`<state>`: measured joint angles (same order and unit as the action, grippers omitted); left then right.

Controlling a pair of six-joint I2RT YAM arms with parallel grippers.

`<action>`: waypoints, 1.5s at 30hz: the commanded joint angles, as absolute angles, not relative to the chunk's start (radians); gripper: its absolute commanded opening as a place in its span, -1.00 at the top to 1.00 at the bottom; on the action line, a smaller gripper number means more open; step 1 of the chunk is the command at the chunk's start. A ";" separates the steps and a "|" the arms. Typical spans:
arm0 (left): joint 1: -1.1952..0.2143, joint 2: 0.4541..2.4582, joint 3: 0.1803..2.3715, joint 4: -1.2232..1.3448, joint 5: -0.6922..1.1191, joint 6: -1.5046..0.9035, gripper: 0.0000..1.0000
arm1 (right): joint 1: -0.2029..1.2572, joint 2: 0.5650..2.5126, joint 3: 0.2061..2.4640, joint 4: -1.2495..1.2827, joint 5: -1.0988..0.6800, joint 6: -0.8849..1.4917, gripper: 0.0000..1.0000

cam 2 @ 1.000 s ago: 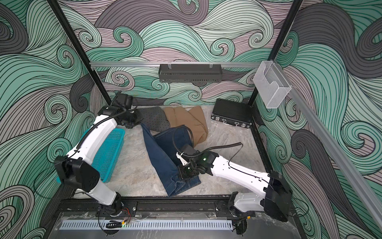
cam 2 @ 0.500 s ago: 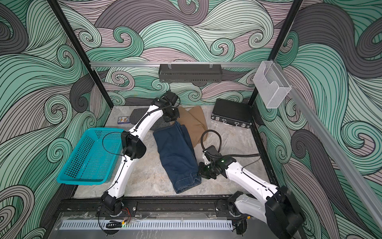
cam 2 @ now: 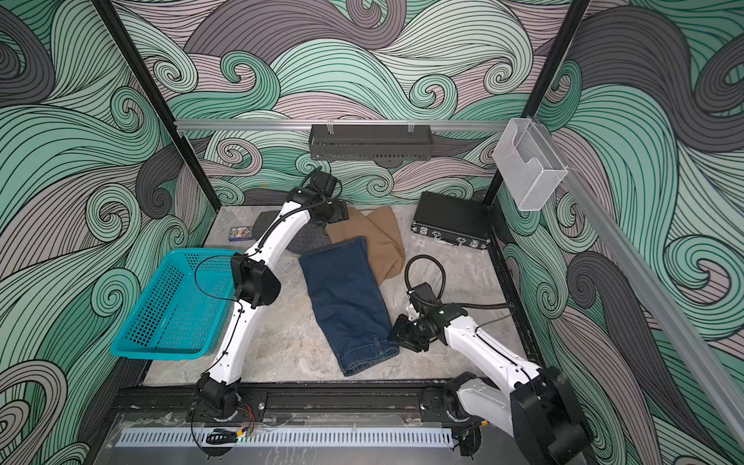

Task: Roll up the skirts
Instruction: Fold the skirt at the center of the board, then adjust the skirt at the center of the board.

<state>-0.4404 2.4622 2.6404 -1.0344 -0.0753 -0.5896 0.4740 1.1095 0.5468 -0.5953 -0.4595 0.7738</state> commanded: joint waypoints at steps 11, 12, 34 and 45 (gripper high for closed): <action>-0.437 1.795 1.456 -0.717 0.179 -0.717 -0.73 | 0.501 1.147 0.533 -0.403 -0.711 0.917 0.80; -0.440 1.758 1.375 -0.665 0.207 -0.741 -0.73 | 0.503 1.158 0.522 -0.384 -0.713 0.925 0.81; -0.480 1.708 0.903 -0.245 0.179 -0.868 1.00 | 0.520 1.136 0.488 -0.577 -0.464 0.741 0.44; -0.467 1.432 0.932 -0.561 0.159 -0.763 -0.57 | 0.591 1.161 0.446 -0.544 -0.450 0.804 0.38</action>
<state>-0.4561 1.4864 0.8833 -0.4374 0.1322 -0.8459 0.5800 1.1759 0.4618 -0.5312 -0.4480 0.7818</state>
